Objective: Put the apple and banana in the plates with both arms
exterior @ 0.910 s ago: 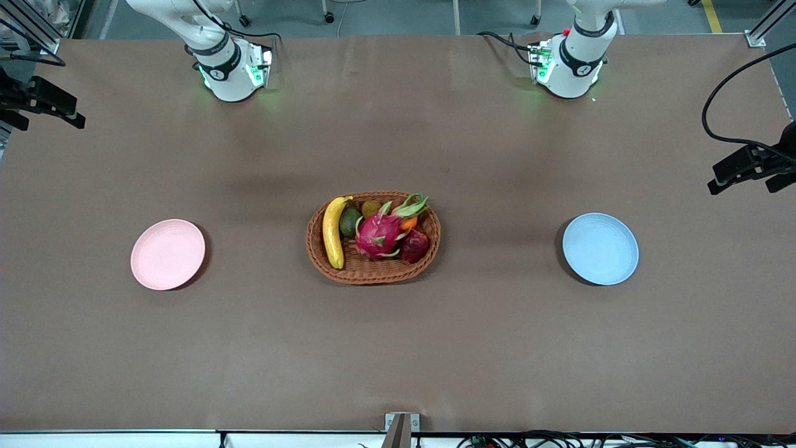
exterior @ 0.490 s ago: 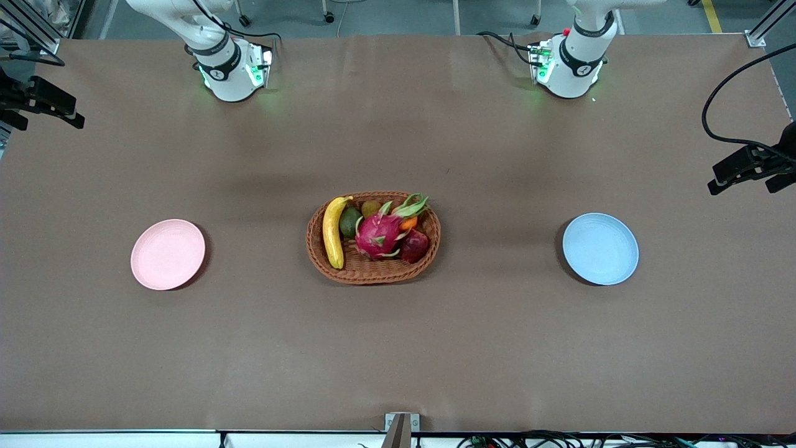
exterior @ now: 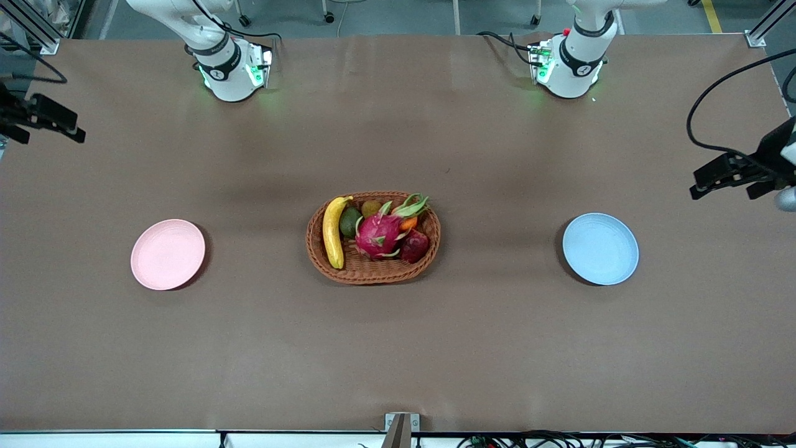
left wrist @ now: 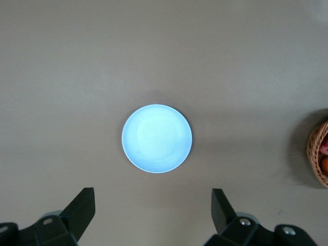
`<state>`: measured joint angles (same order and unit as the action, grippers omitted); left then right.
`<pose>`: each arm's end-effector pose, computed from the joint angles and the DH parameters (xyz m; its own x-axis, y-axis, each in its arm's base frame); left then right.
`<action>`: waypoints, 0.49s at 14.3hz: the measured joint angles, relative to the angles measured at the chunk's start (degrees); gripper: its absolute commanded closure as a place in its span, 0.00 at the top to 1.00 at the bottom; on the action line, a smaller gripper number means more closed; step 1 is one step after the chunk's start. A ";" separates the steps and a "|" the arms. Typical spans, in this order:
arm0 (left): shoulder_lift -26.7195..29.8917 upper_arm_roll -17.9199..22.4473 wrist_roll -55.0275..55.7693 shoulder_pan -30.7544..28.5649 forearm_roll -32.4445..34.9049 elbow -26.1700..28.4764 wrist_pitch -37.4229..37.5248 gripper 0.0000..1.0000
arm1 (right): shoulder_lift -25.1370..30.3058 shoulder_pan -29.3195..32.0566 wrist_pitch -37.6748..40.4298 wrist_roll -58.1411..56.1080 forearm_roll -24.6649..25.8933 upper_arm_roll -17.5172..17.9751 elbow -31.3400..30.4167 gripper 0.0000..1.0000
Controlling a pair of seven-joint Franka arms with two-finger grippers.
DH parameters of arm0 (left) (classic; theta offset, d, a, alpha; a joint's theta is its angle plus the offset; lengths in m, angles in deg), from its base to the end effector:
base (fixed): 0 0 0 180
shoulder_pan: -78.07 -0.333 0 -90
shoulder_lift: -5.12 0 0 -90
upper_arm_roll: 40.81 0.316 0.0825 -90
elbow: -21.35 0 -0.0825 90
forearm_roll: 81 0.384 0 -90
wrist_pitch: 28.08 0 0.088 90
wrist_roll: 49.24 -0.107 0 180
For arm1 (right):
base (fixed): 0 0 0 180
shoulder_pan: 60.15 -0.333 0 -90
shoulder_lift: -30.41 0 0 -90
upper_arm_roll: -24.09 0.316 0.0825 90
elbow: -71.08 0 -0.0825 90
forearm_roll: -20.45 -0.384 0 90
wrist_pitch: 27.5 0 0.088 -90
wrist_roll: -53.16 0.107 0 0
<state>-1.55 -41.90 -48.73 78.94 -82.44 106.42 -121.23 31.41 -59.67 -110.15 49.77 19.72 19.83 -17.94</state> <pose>0.5952 -0.0223 0.6033 0.9994 -0.0237 0.0244 -0.0244 -0.9993 0.0275 0.5338 -0.0431 0.6313 0.9955 -0.0214 -0.0926 -0.0234 -0.9995 -0.0195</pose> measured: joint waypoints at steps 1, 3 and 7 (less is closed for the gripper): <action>-0.75 -0.63 0.00 0.04 0.00 0.02 0.00 1.00 | -1.80 0.79 -1.10 -0.11 0.00 -0.08 -0.07 1.00; -1.93 -1.18 0.00 0.51 0.00 0.07 0.00 1.00 | -5.28 1.56 -2.21 -0.59 0.00 -0.13 -0.10 1.00; -3.46 -1.55 0.15 2.33 -1.00 0.09 0.00 1.00 | -7.57 -0.81 -3.48 2.25 -1.46 0.47 -0.23 1.00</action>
<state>-5.01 -43.45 -48.58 81.27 -83.44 106.51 -121.23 23.84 -60.48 -113.63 52.03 18.27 20.30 -18.16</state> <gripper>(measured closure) 0.000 0.000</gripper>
